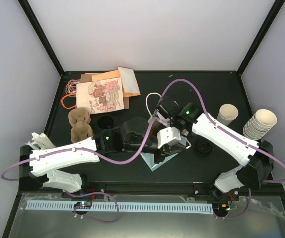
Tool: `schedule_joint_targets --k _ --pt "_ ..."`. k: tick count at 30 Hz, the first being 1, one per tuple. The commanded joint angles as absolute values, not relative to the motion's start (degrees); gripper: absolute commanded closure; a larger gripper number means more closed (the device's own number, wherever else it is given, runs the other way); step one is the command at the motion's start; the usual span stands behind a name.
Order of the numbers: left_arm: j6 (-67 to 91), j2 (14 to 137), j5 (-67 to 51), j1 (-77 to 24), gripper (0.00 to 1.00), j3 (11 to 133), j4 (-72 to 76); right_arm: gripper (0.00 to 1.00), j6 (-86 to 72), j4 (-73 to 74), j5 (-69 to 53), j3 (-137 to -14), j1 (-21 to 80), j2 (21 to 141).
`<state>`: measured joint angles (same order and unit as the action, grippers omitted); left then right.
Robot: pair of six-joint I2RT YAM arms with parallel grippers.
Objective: Pack the takeout coffee
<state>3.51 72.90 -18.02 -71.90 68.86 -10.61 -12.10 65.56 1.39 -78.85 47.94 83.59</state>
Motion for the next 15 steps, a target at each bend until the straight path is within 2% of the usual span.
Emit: schedule_joint_targets --k 1,15 --pt "2.6 73.0 -18.2 -72.7 0.99 70.7 -7.3 0.65 -12.6 62.6 2.7 -76.7 48.5 83.8" --pt "2.3 74.3 -15.5 -72.9 0.98 70.8 -7.8 0.65 -13.2 61.1 4.2 -73.5 49.6 82.7"
